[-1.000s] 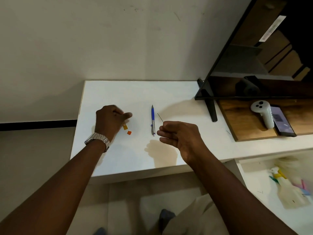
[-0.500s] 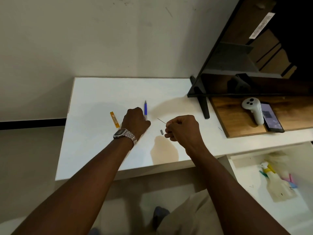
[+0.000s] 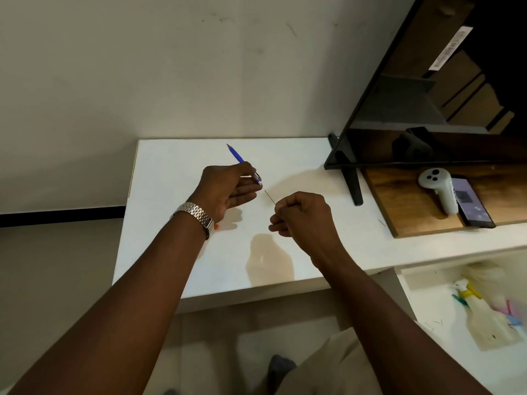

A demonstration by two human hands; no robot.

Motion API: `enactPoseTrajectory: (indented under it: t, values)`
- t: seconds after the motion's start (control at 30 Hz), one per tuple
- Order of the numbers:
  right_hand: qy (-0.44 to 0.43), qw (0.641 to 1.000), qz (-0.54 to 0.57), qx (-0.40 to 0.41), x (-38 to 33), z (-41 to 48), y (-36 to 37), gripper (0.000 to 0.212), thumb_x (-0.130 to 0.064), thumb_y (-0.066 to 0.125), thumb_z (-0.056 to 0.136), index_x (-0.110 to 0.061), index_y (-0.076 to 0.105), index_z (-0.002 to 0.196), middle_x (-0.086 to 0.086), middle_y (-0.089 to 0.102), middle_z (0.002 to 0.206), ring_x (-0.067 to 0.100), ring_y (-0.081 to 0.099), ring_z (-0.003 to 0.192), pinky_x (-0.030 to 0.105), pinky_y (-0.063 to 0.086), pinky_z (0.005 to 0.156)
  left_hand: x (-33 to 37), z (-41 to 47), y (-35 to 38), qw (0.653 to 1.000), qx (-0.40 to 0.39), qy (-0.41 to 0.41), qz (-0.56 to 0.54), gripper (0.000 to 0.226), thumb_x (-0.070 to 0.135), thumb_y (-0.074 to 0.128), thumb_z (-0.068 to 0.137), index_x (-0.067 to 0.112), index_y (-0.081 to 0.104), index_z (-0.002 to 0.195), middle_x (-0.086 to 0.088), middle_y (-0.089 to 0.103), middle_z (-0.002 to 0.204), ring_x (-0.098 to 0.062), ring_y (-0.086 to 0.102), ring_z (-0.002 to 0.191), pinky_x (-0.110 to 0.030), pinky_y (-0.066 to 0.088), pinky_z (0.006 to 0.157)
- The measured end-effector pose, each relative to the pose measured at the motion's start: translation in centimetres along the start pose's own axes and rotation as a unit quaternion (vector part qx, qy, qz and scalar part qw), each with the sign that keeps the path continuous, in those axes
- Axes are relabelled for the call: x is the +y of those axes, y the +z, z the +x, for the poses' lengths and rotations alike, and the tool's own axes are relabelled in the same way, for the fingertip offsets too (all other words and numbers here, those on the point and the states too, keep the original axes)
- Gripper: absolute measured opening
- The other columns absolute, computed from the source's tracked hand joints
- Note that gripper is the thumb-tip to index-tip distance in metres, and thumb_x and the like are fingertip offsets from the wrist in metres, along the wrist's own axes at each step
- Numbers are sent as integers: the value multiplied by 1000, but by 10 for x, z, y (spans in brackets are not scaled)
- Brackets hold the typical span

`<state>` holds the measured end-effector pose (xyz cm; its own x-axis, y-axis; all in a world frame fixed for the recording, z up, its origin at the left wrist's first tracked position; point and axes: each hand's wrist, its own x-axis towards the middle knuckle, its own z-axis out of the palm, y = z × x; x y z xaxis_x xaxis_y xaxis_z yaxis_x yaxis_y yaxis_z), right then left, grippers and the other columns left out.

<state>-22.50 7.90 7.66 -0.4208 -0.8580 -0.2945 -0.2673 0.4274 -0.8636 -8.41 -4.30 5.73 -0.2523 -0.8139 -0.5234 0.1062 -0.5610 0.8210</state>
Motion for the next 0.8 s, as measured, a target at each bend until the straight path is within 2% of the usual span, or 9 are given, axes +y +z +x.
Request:
enactPoseTrajectory:
  t: [0.2,0.4,0.67,0.8]
  values:
    - [-24,1000,7,11,1,1,3,16,-3,57,94,-3,73,90,10,80,76,21,81,67,42,66,79,-2,-5,5,1000,-8,8,-16,10,11,77,82,1,77,83,-19,81,82,-29,81,80,-34,65,62]
    - [-48,998,4,29,4,5,4,14,-8,61,95,-5,73,90,6,79,74,16,80,65,25,58,62,-2,-7,7,999,-19,16,-30,11,9,76,85,-1,76,88,-20,81,82,-30,81,81,-35,65,63]
    - [-60,998,-5,31,7,8,6,16,-8,61,95,-10,73,84,-1,77,67,14,79,61,29,59,62,-3,-10,8,999,-29,19,-37,11,8,78,85,-1,75,90,-21,81,84,-31,81,81,-34,65,63]
    - [-65,997,-6,30,7,11,7,18,-8,62,96,-15,71,81,-2,77,67,13,79,62,39,66,71,-4,-11,8,999,-36,21,-17,14,10,79,85,-1,75,92,-20,81,85,-29,81,81,-33,65,63]
